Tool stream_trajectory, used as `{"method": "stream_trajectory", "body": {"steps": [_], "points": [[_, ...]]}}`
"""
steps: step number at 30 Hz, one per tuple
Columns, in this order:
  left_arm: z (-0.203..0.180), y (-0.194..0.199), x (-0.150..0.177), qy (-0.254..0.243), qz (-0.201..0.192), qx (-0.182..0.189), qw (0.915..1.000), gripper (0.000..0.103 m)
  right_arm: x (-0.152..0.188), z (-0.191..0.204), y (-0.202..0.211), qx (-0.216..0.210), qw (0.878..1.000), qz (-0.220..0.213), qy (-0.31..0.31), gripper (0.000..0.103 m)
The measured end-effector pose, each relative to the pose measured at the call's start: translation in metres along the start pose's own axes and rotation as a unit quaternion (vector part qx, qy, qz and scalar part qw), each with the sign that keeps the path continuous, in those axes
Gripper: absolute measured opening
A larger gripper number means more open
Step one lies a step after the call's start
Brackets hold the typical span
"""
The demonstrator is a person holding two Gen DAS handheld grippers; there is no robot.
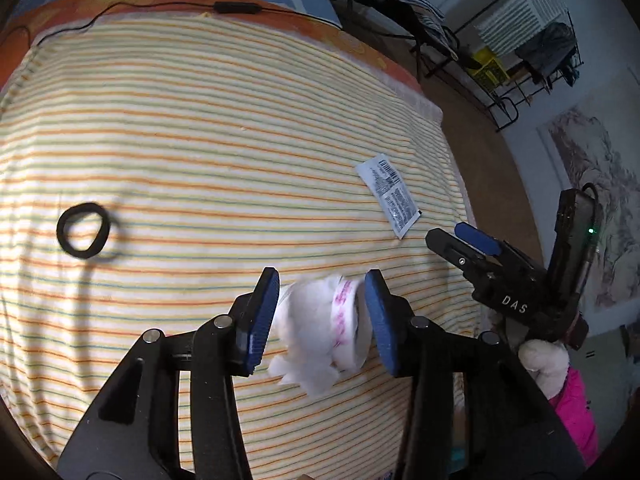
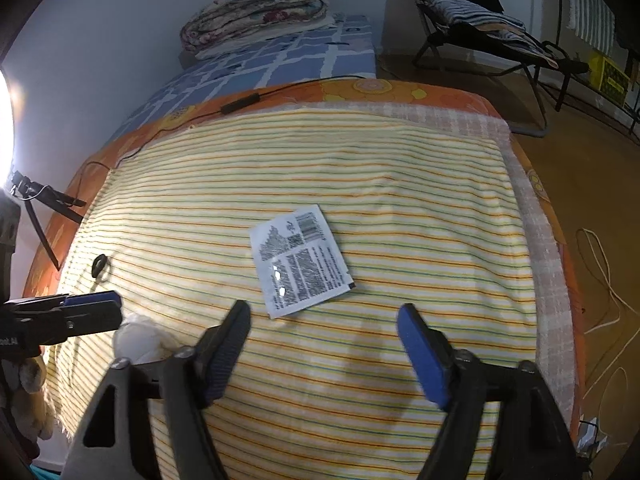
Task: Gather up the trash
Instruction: 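Grasp the white tissue with the left tool while the right tool grasps the receipt packet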
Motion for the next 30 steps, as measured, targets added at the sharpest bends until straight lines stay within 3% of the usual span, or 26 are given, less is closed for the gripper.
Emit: {"method": "stream_trajectory", "body": {"steps": [8, 13, 14, 16, 23, 27, 30], "points": [[0.027, -0.004, 0.01, 0.026, 0.013, -0.005, 0.9996, 0.045, -0.003, -0.012, -0.006, -0.002, 1.0, 0.006, -0.02, 0.086], [0.008, -0.015, 0.016, -0.007, 0.021, -0.008, 0.9997, 0.045, -0.007, -0.012, -0.011, 0.0, 1.0, 0.006, -0.02, 0.086], [0.003, -0.018, 0.018, -0.015, 0.024, -0.009, 0.9995, 0.043, -0.008, -0.012, -0.014, 0.0, 1.0, 0.008, -0.021, 0.086], [-0.006, -0.026, 0.022, -0.025, 0.034, -0.005, 0.9991, 0.024, -0.01, -0.013, -0.019, -0.005, 1.0, 0.012, -0.028, 0.086], [-0.003, -0.016, 0.023, -0.028, 0.015, -0.017, 0.9994, 0.018, -0.023, -0.004, -0.032, 0.005, 1.0, 0.008, -0.017, 0.087], [0.006, -0.003, 0.02, -0.028, -0.002, -0.04, 0.9988, 0.017, -0.03, 0.009, -0.043, 0.006, 1.0, 0.013, -0.001, 0.091], [0.015, 0.004, 0.02, -0.025, -0.01, -0.055, 0.9982, 0.017, -0.031, 0.017, -0.052, 0.042, 0.999, 0.023, 0.023, 0.087]]}}
Point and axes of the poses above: each gripper's, at about its wrist camera, not at the fingertips, and y roughly against the way its jaws point, z to its left, x to its underside, the point moved 10 cm from there along -y, roughly the way its jaws point, and after that the axes turned 8 degrees about z, right-handed, at the moved point
